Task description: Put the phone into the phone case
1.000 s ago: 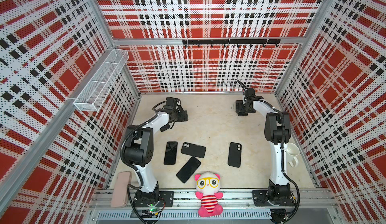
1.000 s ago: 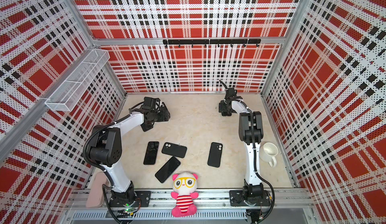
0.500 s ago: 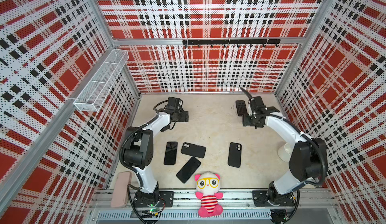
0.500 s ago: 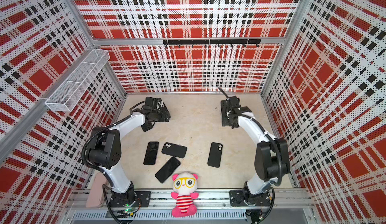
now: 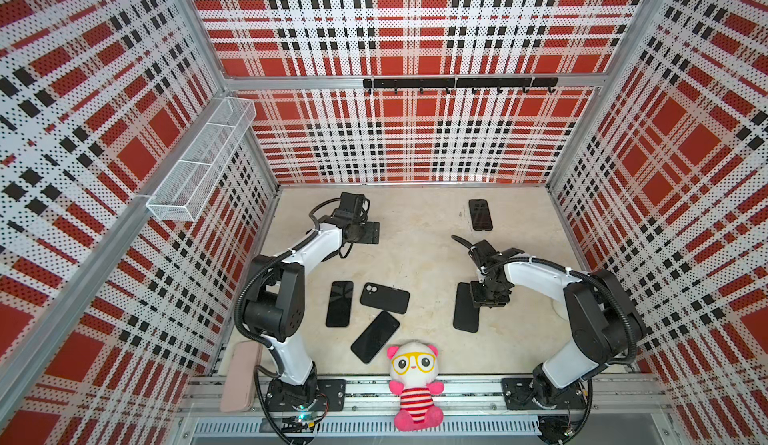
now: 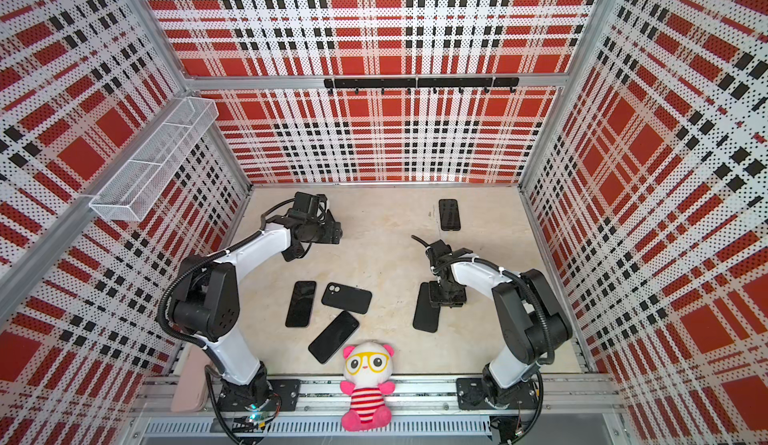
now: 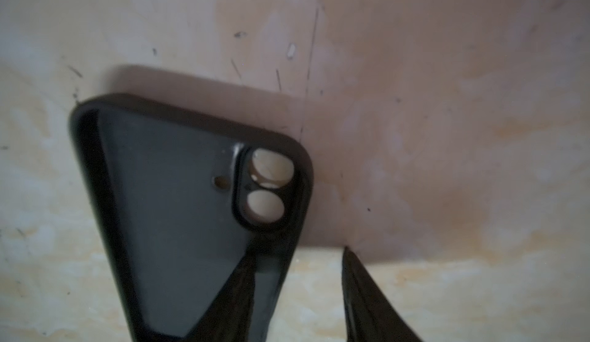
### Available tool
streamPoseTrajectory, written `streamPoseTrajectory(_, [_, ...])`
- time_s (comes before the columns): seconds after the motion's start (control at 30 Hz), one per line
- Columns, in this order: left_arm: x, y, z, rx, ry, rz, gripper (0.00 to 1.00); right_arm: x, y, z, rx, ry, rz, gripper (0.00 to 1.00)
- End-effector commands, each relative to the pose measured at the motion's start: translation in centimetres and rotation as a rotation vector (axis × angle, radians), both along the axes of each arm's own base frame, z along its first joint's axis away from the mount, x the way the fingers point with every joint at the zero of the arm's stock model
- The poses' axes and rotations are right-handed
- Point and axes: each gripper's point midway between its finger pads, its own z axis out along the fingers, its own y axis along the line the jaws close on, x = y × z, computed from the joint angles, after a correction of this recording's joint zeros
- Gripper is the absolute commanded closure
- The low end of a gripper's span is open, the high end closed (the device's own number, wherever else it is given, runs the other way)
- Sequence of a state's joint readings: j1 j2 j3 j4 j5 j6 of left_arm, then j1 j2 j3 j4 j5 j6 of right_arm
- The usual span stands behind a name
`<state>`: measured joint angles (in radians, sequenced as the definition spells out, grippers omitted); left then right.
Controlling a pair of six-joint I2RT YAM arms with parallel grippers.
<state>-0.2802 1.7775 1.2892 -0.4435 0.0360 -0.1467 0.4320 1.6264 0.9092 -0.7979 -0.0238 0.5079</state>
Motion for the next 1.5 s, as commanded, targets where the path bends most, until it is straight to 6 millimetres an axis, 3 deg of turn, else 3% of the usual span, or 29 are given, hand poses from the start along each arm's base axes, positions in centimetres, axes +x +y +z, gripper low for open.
streamPoseTrajectory(0.0, [0.2,0.6,1.7,0.012,-0.037,-0.001,0.16,0.1,0.5,-0.8,0.015,0.007,-0.026,0.59])
streamPoseTrajectory(0.17, [0.4,1.0,1.7,0.008,-0.036,0.009,0.16,-0.1,-0.2,-0.3,-0.021,0.008,-0.013,0.76])
streamPoseTrajectory(0.2, [0.4,1.0,1.7,0.007,-0.034,0.009,0.16,0.2,-0.1,0.2,-0.020,-0.005,-0.013,0.81])
streamPoseTrajectory(0.3, [0.4,1.2,1.7,0.005,-0.034,0.014,0.16,1.3,0.0,1.4,-0.029,-0.040,0.012,0.84])
streamPoseTrajectory(0.43, [0.4,1.2,2.1,0.005,-0.042,0.016,0.16,3.9,0.6,3.6,-0.023,-0.098,0.100,1.00])
streamPoseTrajectory(0.47, [0.8,2.7,2.3,0.006,-0.045,0.049,0.16,5.0,1.0,4.4,-0.021,-0.127,0.134,1.00])
streamPoseTrajectory(0.6, [1.0,3.6,2.8,-0.001,-0.055,0.069,0.17,9.1,2.7,6.7,-0.027,-0.215,0.346,1.00])
streamPoseTrajectory(0.8, [1.3,5.5,3.0,0.007,-0.061,0.113,0.17,13.8,5.6,8.2,-0.099,-0.284,0.746,1.00])
streamPoseTrajectory(0.97, [1.7,8.2,3.4,0.010,-0.071,0.172,0.17,17.1,9.6,9.6,-0.150,-0.415,1.092,1.00])
streamPoseTrajectory(1.1, [1.9,10.4,3.4,0.026,-0.070,0.225,0.17,17.9,13.4,9.3,-0.171,-0.471,1.396,1.00])
streamPoseTrajectory(1.2, [1.8,11.6,3.6,0.034,-0.069,0.250,0.17,17.4,15.6,7.7,-0.157,-0.413,1.560,1.00])
streamPoseTrajectory(1.33, [1.4,13.3,3.3,0.088,-0.047,0.287,0.16,17.7,18.0,5.6,-0.160,-0.388,1.663,1.00])
streamPoseTrajectory(1.47, [0.1,13.2,2.7,0.103,-0.007,0.284,0.14,18.9,19.8,4.1,-0.154,-0.384,1.694,1.00])
